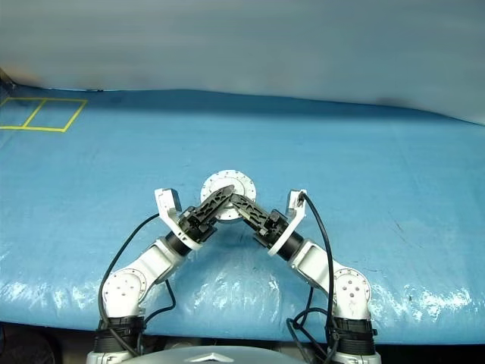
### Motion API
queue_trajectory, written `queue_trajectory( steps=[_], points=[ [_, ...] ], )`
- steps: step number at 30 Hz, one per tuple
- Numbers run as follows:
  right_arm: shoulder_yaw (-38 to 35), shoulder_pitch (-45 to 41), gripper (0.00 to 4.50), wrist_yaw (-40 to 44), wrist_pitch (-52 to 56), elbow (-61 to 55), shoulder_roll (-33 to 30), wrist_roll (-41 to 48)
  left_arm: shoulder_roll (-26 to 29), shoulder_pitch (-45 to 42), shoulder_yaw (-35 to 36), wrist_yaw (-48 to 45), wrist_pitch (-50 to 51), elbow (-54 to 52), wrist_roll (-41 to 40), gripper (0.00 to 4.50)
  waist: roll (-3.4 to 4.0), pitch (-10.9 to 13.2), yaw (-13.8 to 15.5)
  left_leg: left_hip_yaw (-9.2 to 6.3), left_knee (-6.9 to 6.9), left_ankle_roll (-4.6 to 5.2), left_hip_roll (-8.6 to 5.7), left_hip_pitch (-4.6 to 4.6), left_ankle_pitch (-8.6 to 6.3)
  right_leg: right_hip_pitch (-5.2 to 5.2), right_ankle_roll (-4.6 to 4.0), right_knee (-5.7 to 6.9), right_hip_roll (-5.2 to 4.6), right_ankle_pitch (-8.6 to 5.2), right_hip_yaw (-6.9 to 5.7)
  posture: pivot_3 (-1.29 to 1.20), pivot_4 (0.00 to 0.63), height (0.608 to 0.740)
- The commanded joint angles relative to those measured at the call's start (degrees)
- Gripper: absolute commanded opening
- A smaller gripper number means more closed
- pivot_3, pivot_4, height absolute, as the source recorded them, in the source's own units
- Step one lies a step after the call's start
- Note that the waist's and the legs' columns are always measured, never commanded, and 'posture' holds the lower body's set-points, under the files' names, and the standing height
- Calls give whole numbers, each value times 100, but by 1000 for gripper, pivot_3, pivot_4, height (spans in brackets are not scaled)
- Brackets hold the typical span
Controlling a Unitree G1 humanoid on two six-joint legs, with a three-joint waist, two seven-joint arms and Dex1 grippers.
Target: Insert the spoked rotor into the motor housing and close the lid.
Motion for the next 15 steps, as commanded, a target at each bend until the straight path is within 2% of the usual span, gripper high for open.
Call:
queue_trajectory(
  steps=[1, 5, 8, 12, 15],
  points=[
    [51, -165, 2425, 90, -63, -330, 17, 208, -115, -58, 160, 144, -99, 44, -134, 4483, 0, 0, 0, 0, 0, 0, 0, 0, 0, 0, 0, 0, 0, 0, 0, 0, 150, 740],
    [75, -174, 2425, 86, -89, -313, -2, 195, -106, -67, 90, 177, 39, 61, -79, 4483, 0, 0, 1, 0, 1, 0, 0, 0, 0, 0, 0, 0, 0, 0, 0, 0, 150, 740],
    [91, -205, 2425, 90, -86, -291, -20, 187, -44, -77, -79, 91, 183, 51, 21, 3938, 0, 0, 3, 0, 1, 0, -1, -1, 0, 1, 0, 0, 0, 0, 0, 0, 150, 740],
    [104, -232, 2425, 82, -78, -289, -39, 165, -55, -92, -127, 145, 261, 156, 40, 2721, 0, 0, 1, 1, 2, 0, -1, -1, 0, 1, 1, 0, 0, 1, 1, 0, 150, 740],
    [111, -239, 2425, 78, -77, -288, -43, 143, 28, -84, -181, 186, 416, 246, 67, 2721, 0, 0, 2, -1, 1, 0, -1, 0, 0, 0, 0, 1, 0, 1, 0, 0, 150, 740]
  ],
)
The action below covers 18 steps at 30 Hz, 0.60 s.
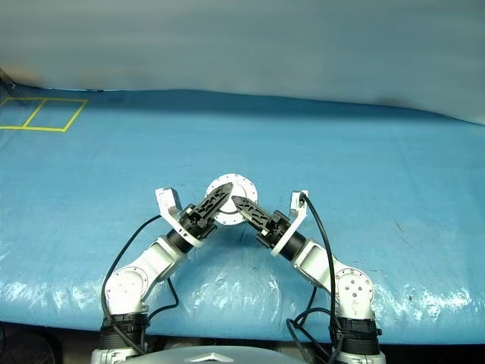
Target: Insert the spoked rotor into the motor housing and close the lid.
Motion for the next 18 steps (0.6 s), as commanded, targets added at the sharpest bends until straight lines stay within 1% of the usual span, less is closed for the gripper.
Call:
queue_trajectory(
  steps=[1, 2, 5, 10, 18],
  points=[
    [94, -241, 2425, 172, -38, -312, 122, 267, 66, 15, -228, -10, 286, 97, 65, 2721, 0, 0, 0, 0, 0, 0, 0, 0, 0, 0, 0, 0, 0, 0, 0, 0, 150, 740],
    [96, -242, 2425, 171, -51, -332, 121, 217, 74, 20, -194, -40, 295, 101, 4, 2721, 0, 0, 0, 1, 0, 0, 0, 0, 0, 0, 0, 0, 0, 0, 1, 0, 150, 740],
    [75, -240, 2425, 171, -123, -359, 173, 134, 146, -3, -143, -121, 271, 146, -6, 2530, 0, 0, 1, 1, 1, 0, 0, 0, 0, 0, 0, -1, 0, 0, 1, 0, 150, 740],
    [59, -246, 2425, 227, -232, -419, 239, -46, 241, -30, -112, -132, 298, 241, 27, 2528, 0, 0, 2, 1, 1, 0, 0, 0, 0, 1, 1, 0, 0, 0, 1, 0, 150, 740],
    [75, -246, 2425, 262, -351, -440, 301, -240, 209, -29, 136, -250, 101, 250, -39, 2528, 0, 0, 0, 1, 1, 0, 0, 0, 0, 0, 1, 0, 0, 1, 1, 0, 150, 740]
  ],
)
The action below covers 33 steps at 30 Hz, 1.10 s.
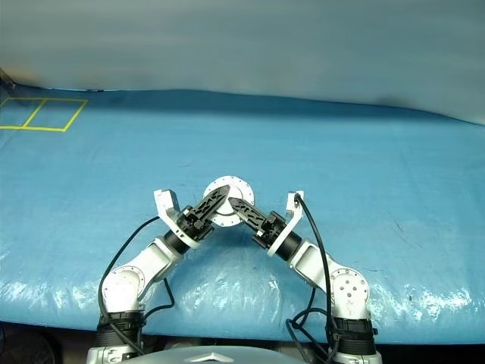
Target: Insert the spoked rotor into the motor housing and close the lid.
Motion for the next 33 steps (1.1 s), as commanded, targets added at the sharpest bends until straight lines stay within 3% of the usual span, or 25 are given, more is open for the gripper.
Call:
queue_trajectory(
  steps=[1, 5, 11, 26, 33],
  points=[
    [-10, -246, 2425, 237, -214, -408, 149, 149, -8, -4, 54, -57, 7, 27, -30, 2528, 0, 0, 0, 0, 0, 0, 0, 0, 0, 0, 0, 0, 0, 0, 0, 0, 150, 740],
    [-15, -248, 2425, 272, -225, -385, 169, 179, 4, -60, 136, 1, 75, 50, -172, 2528, 0, 0, 0, 0, 0, 0, 0, 0, 0, 0, 0, 0, 0, 0, 0, 0, 150, 740],
    [-22, -256, 4244, 258, -212, -354, 173, 177, -27, -199, 282, 317, -60, 154, -113, 2528, 0, 0, -4, 0, 1, 0, 0, 0, 0, 0, 1, 1, 0, 1, 0, 0, 150, 740],
    [-3, -277, 4279, 197, -248, -313, 185, 155, 11, -295, 363, 429, -480, 26, 358, 2426, 0, 0, 2, 0, 1, 0, 0, -1, 0, 0, 0, 1, 0, 1, 0, 0, 150, 740],
    [-26, -286, 4279, 155, -254, -276, 196, 163, -65, -694, 968, 671, -1177, -117, 188, 2426, -1, 1, -20, 0, 2, -1, 3, 2, 1, -1, -1, 3, 3, 3, 1, 0, 150, 740]
  ],
)
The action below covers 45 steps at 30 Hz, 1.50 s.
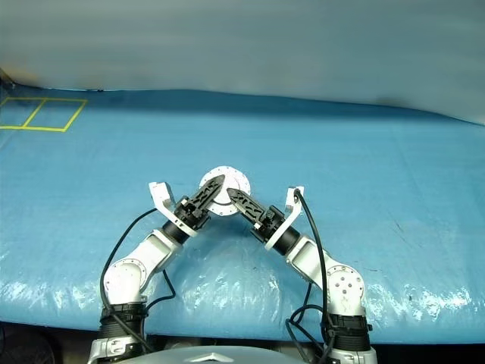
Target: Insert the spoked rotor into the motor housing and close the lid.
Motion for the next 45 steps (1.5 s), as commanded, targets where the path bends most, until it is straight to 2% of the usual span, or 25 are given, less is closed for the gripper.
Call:
queue_trajectory(
  steps=[1, 8, 20, 21, 22, 25, 31, 37, 40, 44, 45],
  points=[
    [-27, -141, 4279, 137, -52, -273, 71, 231, 50, -320, 665, 193, -667, -210, -71, 2426, -1, 1, -10, 0, 0, -1, 3, -1, 0, -1, -3, -1, 4, 2, 1, 0, 150, 740],
    [-27, -163, 4279, 153, -156, -304, -15, 12, 386, -478, 1012, 238, -1203, 257, 610, 2426, -4, -1, 29, -1, 1, -2, 1, -5, 1, 2, -3, -6, 5, 4, 0, 0, 150, 740],
    [73, -122, 4279, 282, -265, -375, -196, -438, 465, -300, 898, 276, -1442, 897, 1620, 2426, -6, 0, 12, -1, 3, -3, 0, -6, 2, 0, 1, -5, 3, 6, 1, 0, 150, 740],
    [91, -118, 4279, 272, -269, -372, -184, -466, 473, -276, 877, 253, -1496, 902, 1731, 3099, -6, 0, 10, 0, 3, -3, 0, -6, 2, 0, 1, -5, 3, 6, 1, 0, 150, 740],
    [119, -111, 4279, 276, -269, -378, -183, -513, 483, -245, 881, 289, -1450, 898, 1762, 3321, -6, 0, 11, -1, 3, -3, 0, -6, 2, 0, 0, -5, 4, 6, 1, 0, 150, 740],
    [162, -81, 4279, 283, -266, -390, -164, -614, 609, -110, 860, 281, -1283, 779, 1818, 4354, -6, 0, 6, -1, 3, -3, 0, -5, 2, 1, 1, -4, 3, 6, 1, 0, 150, 740],
    [199, -63, 4279, 298, -279, -368, -125, -758, 933, -82, 1204, 651, -1526, 752, 2101, 4433, -6, -1, 4, -1, 3, -4, 2, 0, 2, 1, 0, 0, 4, 6, 2, 0, 150, 740],
    [225, -80, 4279, 369, -276, -351, -124, -887, 1183, 28, 1290, 612, -1851, 550, 2469, 4433, -6, -1, 13, -1, 3, -6, 2, 0, 4, 2, 2, 1, 4, 7, 2, 0, 150, 740],
    [223, -74, 4279, 383, -380, -407, -152, -1089, 1230, 209, 1076, 544, -1962, 207, 2756, 4433, -6, -1, 14, -1, 3, -6, 2, -1, 4, 1, 2, -1, 4, 8, 2, 0, 150, 740],
    [336, -60, 4279, 291, -778, -549, -302, -1975, 1201, 445, 506, 513, -2296, -380, 3451, 4433, -8, -2, 36, 0, 3, -8, 1, -1, 4, 2, 3, -2, 3, 9, 3, 0, 150, 740],
    [461, -58, 4279, 294, -1106, -587, -379, -2519, 1213, 499, 213, 501, -2414, -543, 3763, 4433, -8, -3, 37, 0, 3, -9, 1, -1, 5, 2, 4, -1, 3, 9, 3, 0, 150, 740]
  ],
)
